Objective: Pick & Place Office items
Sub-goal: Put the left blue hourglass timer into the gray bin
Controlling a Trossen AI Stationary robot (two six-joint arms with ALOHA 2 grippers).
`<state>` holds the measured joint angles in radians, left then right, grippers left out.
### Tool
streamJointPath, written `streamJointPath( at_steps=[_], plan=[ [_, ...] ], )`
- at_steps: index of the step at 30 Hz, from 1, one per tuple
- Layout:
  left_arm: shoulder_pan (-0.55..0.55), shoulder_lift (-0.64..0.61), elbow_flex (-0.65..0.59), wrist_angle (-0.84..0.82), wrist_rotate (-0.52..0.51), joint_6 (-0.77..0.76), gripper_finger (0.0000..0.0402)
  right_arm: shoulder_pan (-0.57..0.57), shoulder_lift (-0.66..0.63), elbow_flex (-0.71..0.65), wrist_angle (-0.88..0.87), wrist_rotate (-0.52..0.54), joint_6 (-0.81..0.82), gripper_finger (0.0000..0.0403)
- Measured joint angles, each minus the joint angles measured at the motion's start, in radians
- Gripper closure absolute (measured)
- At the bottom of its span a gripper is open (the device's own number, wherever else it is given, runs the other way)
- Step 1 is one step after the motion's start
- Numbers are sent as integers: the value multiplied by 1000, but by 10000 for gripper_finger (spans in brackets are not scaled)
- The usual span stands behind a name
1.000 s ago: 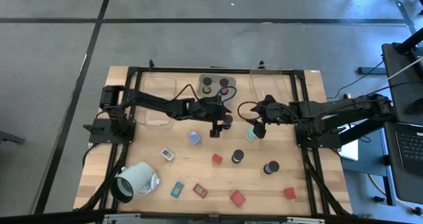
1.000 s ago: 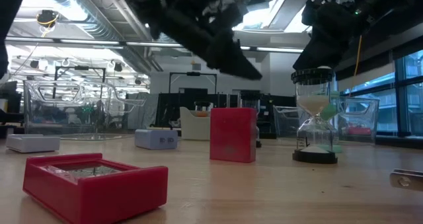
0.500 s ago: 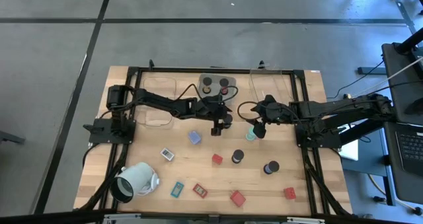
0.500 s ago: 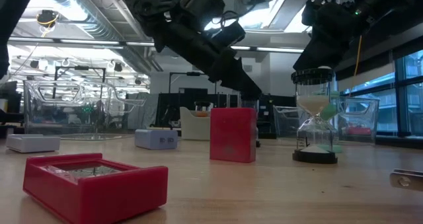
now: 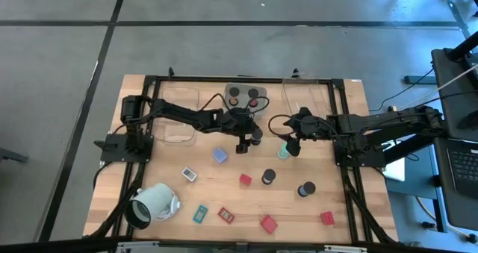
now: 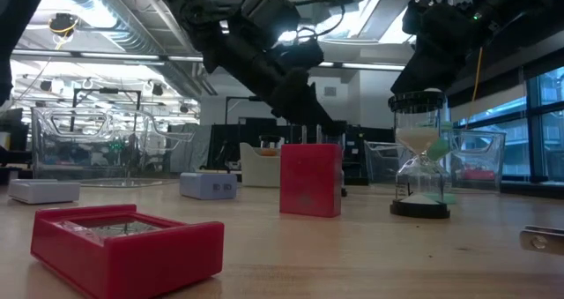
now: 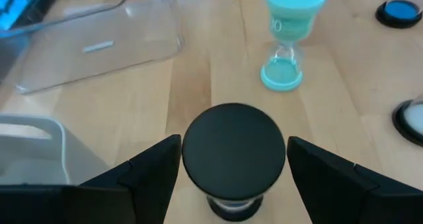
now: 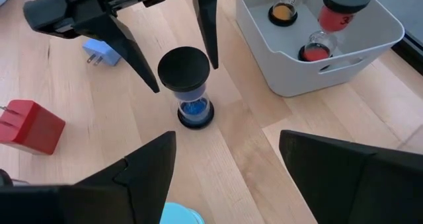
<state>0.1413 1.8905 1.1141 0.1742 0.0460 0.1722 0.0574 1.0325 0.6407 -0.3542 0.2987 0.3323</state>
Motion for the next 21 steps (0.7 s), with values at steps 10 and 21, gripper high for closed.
streamJointPath(
  at_steps=[10, 21],
  plan=[
    [0, 34, 1, 52, -1, 11, 146, 0, 0, 0, 0, 0, 0, 131],
    [-3, 37, 1, 62, -1, -57, 198, 0, 0, 0, -1, 0, 0, 131]
  ],
)
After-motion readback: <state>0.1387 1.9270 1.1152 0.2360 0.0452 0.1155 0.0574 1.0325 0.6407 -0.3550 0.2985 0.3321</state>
